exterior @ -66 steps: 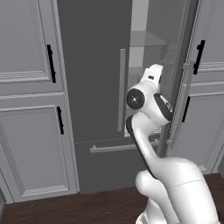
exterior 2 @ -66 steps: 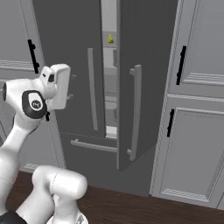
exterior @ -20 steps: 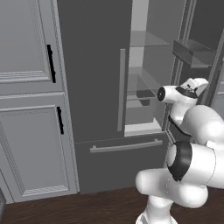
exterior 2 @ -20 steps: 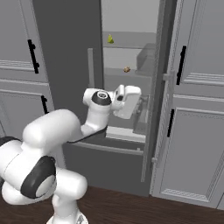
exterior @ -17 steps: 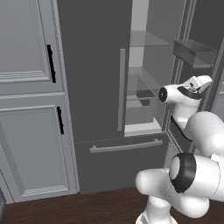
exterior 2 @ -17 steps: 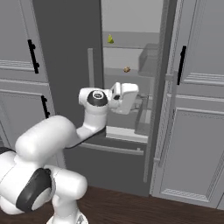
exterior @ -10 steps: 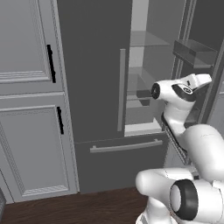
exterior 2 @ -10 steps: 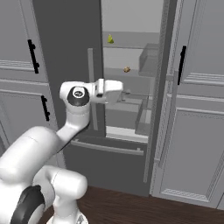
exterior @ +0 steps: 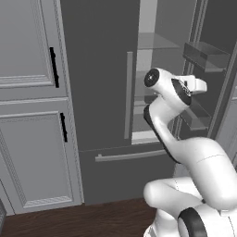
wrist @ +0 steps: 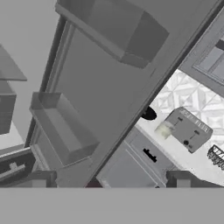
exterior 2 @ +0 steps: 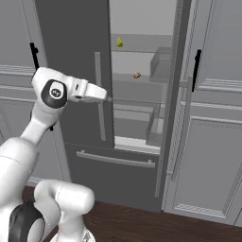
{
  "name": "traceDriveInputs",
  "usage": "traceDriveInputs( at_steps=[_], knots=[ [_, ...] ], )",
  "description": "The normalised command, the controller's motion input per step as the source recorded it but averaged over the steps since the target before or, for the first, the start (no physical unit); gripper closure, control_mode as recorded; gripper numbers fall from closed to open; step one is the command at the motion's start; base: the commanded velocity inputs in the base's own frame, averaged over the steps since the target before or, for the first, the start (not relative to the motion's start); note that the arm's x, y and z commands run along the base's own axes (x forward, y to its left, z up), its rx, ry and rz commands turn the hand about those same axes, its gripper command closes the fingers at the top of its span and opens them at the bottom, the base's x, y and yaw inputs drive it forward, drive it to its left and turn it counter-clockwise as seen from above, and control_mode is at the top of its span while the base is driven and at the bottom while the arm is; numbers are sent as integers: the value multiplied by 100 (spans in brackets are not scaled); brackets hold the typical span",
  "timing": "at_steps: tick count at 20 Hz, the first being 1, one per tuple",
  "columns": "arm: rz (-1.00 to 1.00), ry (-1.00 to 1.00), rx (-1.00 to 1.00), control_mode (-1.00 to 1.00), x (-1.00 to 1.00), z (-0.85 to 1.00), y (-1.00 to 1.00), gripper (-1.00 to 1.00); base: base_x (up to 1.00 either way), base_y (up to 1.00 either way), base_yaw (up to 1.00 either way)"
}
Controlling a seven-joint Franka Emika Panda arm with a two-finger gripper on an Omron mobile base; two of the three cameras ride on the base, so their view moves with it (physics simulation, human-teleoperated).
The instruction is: Grab a lemon wedge from the fridge and one ice cube from the ice bowl, and put them in the glass of lemonade.
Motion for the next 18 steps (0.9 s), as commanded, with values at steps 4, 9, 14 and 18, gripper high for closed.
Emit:
traceDriveInputs(
  at_steps=[4, 9, 14, 18],
  knots=[
    [44, 0, 43, -100, 10, 0, 100, -100, 0, 0, 0],
    [43, -1, 43, -100, 11, 0, 93, -100, 0, 0, 0],
    [25, -14, 39, -100, 28, 0, 22, -100, 0, 0, 0],
    [5, -20, 36, -100, 45, 0, 0, -100, 0, 0, 0]
  ],
)
